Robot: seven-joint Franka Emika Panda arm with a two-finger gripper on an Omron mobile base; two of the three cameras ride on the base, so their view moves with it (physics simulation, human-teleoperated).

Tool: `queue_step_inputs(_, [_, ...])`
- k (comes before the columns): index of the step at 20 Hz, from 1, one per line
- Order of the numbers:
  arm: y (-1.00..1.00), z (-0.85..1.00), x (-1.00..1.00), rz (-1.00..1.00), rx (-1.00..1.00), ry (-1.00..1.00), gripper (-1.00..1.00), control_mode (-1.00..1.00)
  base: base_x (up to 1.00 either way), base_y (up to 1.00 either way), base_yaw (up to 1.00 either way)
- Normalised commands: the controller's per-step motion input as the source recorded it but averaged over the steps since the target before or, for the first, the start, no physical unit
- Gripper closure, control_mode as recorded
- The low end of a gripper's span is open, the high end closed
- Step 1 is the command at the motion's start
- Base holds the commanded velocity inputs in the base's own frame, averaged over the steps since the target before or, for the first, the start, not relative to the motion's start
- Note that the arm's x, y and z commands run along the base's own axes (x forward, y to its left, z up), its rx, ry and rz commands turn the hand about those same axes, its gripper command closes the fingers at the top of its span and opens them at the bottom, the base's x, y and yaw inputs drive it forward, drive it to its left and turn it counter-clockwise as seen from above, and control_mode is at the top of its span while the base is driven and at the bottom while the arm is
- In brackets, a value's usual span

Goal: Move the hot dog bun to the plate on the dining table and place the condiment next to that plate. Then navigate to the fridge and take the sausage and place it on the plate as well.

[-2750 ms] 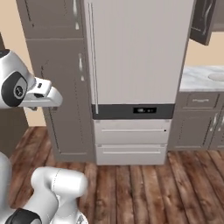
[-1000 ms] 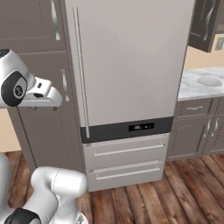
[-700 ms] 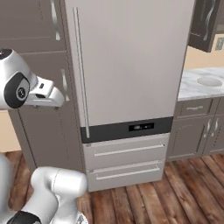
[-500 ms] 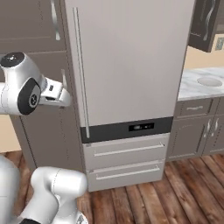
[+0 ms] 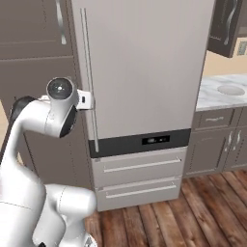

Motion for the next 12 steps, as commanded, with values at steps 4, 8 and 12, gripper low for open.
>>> queue_step_inputs(4, [0.17, 0.00, 0.98, 0.09, 0.00, -0.07, -1.00, -1.00, 0.00, 0.00, 0.00])
queue_step_inputs(8, [0.10, 0.00, 0.91, 0.01, 0.00, 0.02, -1.00, -1.00, 0.00, 0.00, 0.00])
queue_step_inputs(12, [0.16, 0.00, 0.84, 0.00, 0.00, 0.12, -1.00, -1.00, 0.00, 0.00, 0.00])
